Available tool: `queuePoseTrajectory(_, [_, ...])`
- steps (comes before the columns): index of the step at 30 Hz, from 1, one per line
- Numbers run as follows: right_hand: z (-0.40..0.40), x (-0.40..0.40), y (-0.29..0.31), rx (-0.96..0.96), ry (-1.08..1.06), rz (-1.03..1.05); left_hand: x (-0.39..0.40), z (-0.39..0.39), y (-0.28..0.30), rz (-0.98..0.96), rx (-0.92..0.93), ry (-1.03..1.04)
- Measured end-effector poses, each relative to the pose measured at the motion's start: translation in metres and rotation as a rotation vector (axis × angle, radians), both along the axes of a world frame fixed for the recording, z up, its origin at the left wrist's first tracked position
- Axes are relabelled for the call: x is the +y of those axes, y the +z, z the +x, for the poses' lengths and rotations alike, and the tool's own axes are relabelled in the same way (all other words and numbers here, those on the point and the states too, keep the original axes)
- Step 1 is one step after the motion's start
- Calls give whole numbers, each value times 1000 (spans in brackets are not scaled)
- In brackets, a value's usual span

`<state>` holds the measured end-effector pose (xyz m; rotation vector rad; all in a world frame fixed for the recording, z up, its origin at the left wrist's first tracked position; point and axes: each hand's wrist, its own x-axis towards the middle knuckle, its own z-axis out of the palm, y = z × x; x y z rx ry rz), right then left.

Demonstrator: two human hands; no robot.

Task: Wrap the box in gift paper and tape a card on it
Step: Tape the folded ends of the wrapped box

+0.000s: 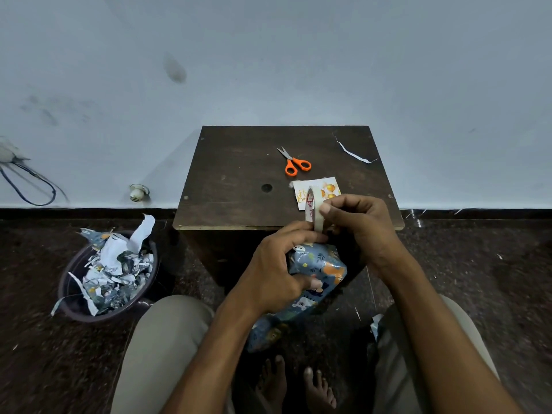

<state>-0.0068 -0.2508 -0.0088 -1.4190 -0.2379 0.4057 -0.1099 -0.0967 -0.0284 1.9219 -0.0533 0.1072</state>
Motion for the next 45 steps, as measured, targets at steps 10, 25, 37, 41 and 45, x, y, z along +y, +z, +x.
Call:
queuePoseTrajectory(10, [1, 3, 5, 149, -92, -54, 0, -2, -1, 262, 44, -58])
queuePoseTrajectory(25, [1, 1, -1, 99, 113, 22, 4, -1, 3, 1, 45, 21])
queuePoseTrajectory(37, [2, 3, -1, 166, 129, -23, 4, 0, 0, 151, 16, -33])
queuePoseTrajectory(41, [5, 3, -2, 191, 105, -15, 2, -3, 2, 243, 26, -55])
queuePoseTrajectory(45, [8, 3, -3, 234, 34, -67, -2, -4, 4, 368, 54, -81])
